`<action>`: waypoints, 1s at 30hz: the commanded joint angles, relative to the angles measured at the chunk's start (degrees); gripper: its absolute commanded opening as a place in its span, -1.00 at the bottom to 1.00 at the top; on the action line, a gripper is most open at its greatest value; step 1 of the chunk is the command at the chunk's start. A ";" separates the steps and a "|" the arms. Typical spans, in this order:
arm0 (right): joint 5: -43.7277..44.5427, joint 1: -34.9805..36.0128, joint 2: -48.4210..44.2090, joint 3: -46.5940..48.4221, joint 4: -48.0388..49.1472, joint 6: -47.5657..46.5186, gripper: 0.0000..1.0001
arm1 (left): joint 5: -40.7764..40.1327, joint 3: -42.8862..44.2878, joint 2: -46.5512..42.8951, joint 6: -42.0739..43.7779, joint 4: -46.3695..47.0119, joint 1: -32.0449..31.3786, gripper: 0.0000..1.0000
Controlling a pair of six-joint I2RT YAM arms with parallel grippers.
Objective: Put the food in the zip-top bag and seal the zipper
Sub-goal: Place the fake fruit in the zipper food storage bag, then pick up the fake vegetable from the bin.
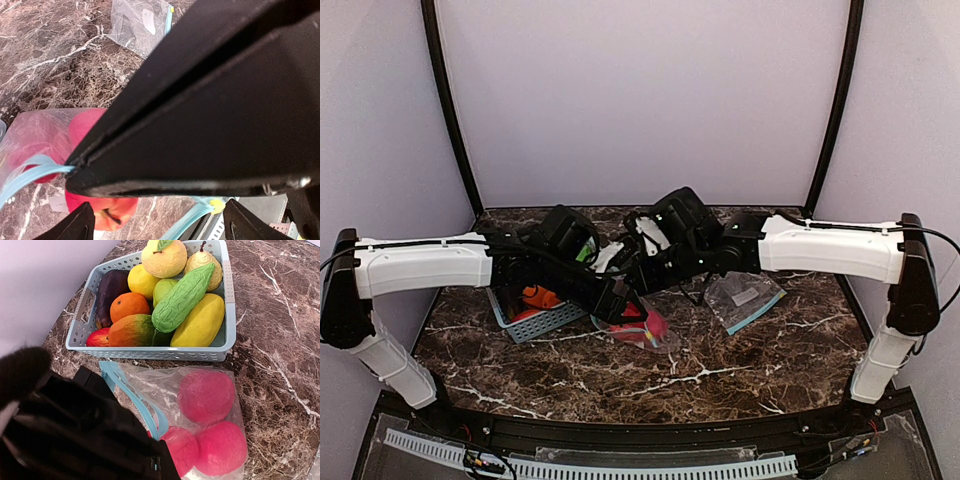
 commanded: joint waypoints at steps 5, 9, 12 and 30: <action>-0.92 -0.25 -1.28 -1.00 2.87 0.37 -1.00 | -2.13 -0.67 -2.20 -0.96 -0.28 -0.35 0.80; -0.89 -0.28 -1.88 -1.65 3.40 0.48 -1.00 | -6.46 -1.34 -2.27 -1.47 -0.78 -0.31 0.80; -0.55 -0.29 -2.34 -2.18 3.47 0.54 -1.00 | -8.17 -2.78 -5.66 -1.70 1.58 -0.33 0.80; -0.03 -0.37 -2.80 -3.06 3.67 0.86 -1.00 | -12.74 -4.42 -18.93 -2.80 -6.89 14.71 0.88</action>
